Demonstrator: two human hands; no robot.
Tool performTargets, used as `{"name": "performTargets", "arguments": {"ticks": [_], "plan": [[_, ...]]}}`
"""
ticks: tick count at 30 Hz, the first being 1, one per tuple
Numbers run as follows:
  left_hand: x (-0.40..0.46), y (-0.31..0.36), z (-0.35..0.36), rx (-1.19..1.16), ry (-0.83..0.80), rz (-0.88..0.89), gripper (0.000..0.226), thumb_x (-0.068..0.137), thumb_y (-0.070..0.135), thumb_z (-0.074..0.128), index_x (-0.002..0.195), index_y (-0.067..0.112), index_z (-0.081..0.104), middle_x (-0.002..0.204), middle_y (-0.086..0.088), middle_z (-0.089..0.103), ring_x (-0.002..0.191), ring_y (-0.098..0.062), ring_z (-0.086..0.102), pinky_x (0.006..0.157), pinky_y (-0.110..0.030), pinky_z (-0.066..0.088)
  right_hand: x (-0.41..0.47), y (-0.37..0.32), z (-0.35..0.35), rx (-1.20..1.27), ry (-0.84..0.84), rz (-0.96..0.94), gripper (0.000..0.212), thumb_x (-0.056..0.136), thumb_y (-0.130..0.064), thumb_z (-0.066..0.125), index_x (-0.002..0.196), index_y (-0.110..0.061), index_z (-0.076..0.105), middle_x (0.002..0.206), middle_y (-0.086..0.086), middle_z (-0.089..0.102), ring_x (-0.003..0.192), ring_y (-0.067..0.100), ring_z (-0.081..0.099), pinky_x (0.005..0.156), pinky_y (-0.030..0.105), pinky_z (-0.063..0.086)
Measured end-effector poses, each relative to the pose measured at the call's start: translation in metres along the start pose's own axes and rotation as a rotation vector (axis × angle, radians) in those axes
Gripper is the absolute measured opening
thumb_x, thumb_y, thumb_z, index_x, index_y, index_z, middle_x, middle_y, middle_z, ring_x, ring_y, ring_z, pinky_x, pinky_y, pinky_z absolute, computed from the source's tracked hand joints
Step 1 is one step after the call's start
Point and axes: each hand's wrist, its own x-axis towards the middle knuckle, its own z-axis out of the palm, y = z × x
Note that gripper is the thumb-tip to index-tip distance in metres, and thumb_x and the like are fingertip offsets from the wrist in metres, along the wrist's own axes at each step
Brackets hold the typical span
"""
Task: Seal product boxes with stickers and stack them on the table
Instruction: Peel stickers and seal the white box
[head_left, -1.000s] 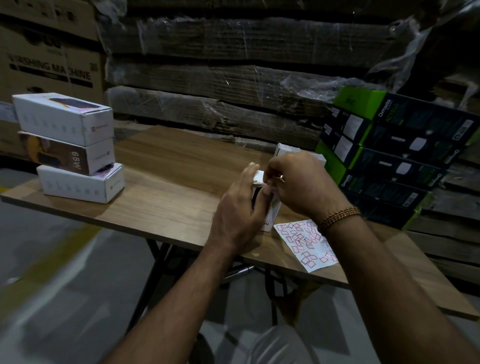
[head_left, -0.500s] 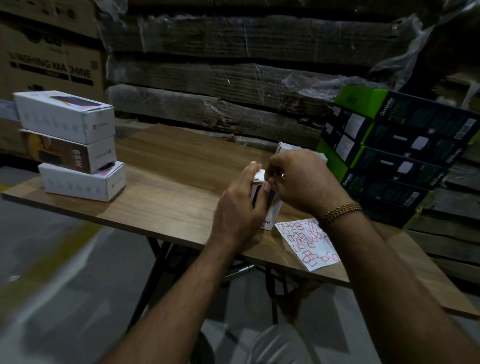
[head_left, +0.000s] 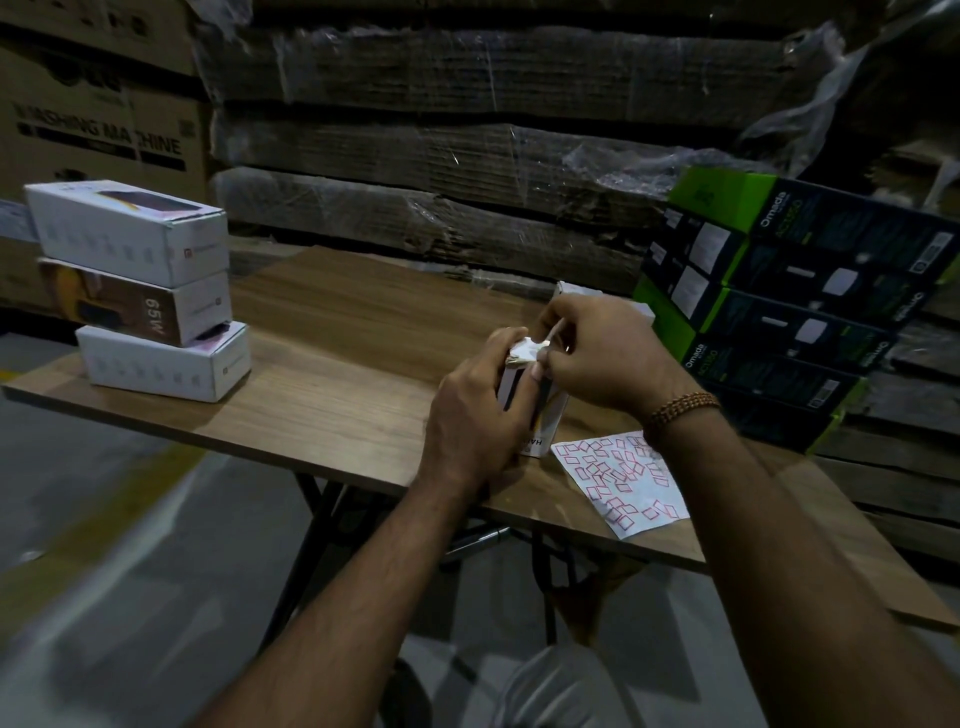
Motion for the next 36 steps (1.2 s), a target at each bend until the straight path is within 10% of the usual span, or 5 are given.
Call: {"name": "performTargets", "arguments": {"ticks": [12,16,28,36], "plan": [[0.0,-0.004,0.001,0.026,-0.017,-0.037,0.049,0.106,0.056,0.051,0.15,0.037,0.048,0.11,0.008,0.073,0.095,-0.007,0.072,0.07,-0.039,0.064,-0.009,0.022,0.02,0.255,0.183,-0.014,0.018,0.094,-0.009,0.073,0.096,-0.027,0.072,0.099,-0.012,0.066,0.094,0.009,0.064,0.083,0.039,0.061],[0.0,-0.006,0.002,0.047,-0.025,-0.028,0.052,0.104,0.056,0.049,0.151,0.036,0.047,0.111,0.006,0.073,0.096,-0.01,0.072,0.07,-0.038,0.064,-0.028,0.028,0.028,0.24,0.26,-0.125,0.023,0.09,-0.006,0.079,0.092,-0.029,0.078,0.101,-0.013,0.065,0.094,0.002,0.061,0.074,0.018,0.054],[0.0,-0.005,0.002,0.077,-0.029,-0.037,0.05,0.105,0.059,0.046,0.151,0.039,0.047,0.107,0.007,0.072,0.092,-0.01,0.069,0.071,-0.041,0.062,-0.036,0.026,0.039,0.147,0.291,-0.194,0.023,0.096,-0.011,0.07,0.117,-0.019,0.076,0.114,-0.007,0.059,0.106,0.011,0.059,0.086,0.038,0.06],[-0.001,-0.002,0.0,0.053,-0.054,-0.052,0.045,0.109,0.048,0.039,0.153,0.039,0.045,0.114,0.004,0.069,0.102,-0.014,0.067,0.077,-0.048,0.06,-0.03,0.027,0.043,0.237,0.373,-0.122,0.013,0.093,-0.028,0.08,0.105,-0.022,0.082,0.103,-0.014,0.064,0.087,-0.004,0.06,0.074,0.018,0.053]]}}
